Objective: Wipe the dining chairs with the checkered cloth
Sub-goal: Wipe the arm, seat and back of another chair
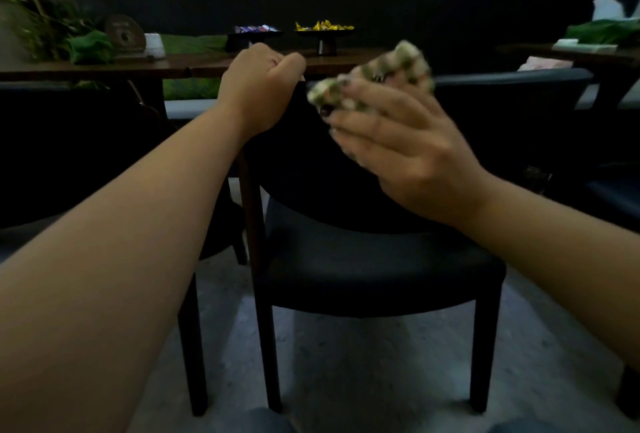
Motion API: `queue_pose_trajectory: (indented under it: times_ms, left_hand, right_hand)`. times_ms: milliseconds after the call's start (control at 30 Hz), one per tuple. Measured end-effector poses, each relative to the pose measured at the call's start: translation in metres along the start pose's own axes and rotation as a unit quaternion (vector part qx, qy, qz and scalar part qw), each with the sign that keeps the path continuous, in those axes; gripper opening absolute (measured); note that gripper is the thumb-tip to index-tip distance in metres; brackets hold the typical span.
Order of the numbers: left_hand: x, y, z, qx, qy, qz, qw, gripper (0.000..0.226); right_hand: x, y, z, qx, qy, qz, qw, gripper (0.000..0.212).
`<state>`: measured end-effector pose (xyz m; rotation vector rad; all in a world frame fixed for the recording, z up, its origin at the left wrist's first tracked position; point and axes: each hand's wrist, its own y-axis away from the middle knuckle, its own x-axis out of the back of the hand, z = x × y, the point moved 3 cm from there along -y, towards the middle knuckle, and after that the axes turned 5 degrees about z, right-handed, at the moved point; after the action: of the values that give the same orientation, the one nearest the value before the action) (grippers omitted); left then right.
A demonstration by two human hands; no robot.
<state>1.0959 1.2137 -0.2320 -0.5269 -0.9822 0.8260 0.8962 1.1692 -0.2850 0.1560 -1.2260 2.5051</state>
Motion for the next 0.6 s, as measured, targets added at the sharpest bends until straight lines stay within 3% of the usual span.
queue_pose_trajectory:
  times_ms: [300, 367, 467, 600]
  left_hand:
    - [0.003, -0.002, 0.004, 0.008, -0.036, -0.011, 0.999, 0.058]
    - [0.004, -0.002, 0.006, -0.017, -0.079, -0.033, 0.996, 0.059]
    - [0.005, 0.001, 0.012, -0.099, -0.152, -0.092, 0.979, 0.051]
    - [0.002, -0.006, 0.027, -0.038, -0.139, -0.16, 0.977, 0.031]
  right_hand:
    - [-0.021, 0.082, -0.046, 0.083, -0.036, -0.219, 0.972, 0.019]
    - [-0.014, 0.083, -0.046, 0.044, -0.061, -0.2, 0.977, 0.019]
    - [0.007, 0.064, -0.031, -0.029, -0.049, -0.1, 0.993, 0.026]
    - [0.026, 0.04, -0.003, -0.077, 0.032, -0.008, 0.996, 0.031]
